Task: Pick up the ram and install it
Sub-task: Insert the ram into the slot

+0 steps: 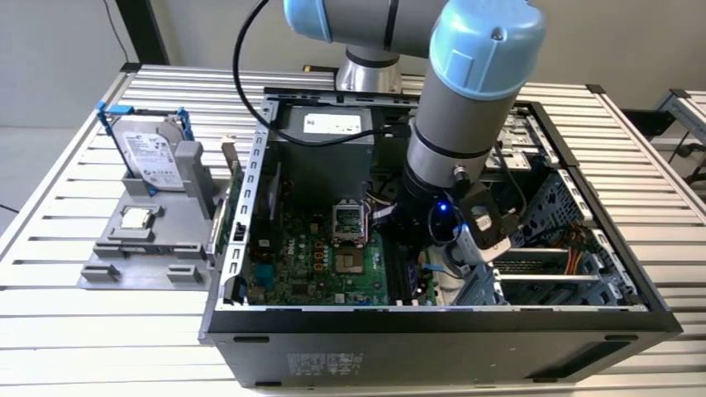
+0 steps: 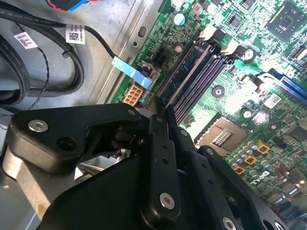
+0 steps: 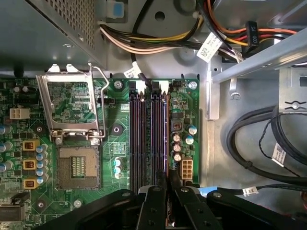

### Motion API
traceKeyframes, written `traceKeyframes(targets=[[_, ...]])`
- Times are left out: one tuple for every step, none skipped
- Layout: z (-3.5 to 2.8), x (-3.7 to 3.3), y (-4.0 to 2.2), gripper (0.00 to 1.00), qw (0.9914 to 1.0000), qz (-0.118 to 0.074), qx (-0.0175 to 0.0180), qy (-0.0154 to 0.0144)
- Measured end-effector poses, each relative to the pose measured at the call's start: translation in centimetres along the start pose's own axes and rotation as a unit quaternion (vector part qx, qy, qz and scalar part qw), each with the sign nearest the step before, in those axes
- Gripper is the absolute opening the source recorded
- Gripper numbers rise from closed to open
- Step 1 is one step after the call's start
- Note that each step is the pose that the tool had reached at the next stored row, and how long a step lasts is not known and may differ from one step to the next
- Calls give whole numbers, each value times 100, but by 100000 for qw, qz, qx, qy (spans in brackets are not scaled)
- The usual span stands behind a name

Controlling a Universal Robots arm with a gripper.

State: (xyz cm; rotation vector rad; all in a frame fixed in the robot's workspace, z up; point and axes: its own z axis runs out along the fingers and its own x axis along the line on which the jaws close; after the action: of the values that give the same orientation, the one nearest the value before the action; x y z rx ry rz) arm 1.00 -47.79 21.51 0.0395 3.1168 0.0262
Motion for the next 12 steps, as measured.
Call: traceKeyframes(targets=[[6,0,0,0,100000,2,27,-2],[12,0,0,0,100000,2,61,-4],[19,1,0,0,100000,-1,92,-1],[27,1,0,0,100000,-1,120,-1],[35,1,0,0,100000,-2,136,-1],[41,2,-1,0,100000,-1,165,2],[46,2,-1,0,100000,0,163,0],[46,2,-1,0,100000,1,164,0],[46,2,-1,0,100000,1,161,1],[47,2,-2,0,100000,1,159,0],[47,2,-1,0,100000,1,157,0],[47,2,-1,0,100000,1,155,-1]])
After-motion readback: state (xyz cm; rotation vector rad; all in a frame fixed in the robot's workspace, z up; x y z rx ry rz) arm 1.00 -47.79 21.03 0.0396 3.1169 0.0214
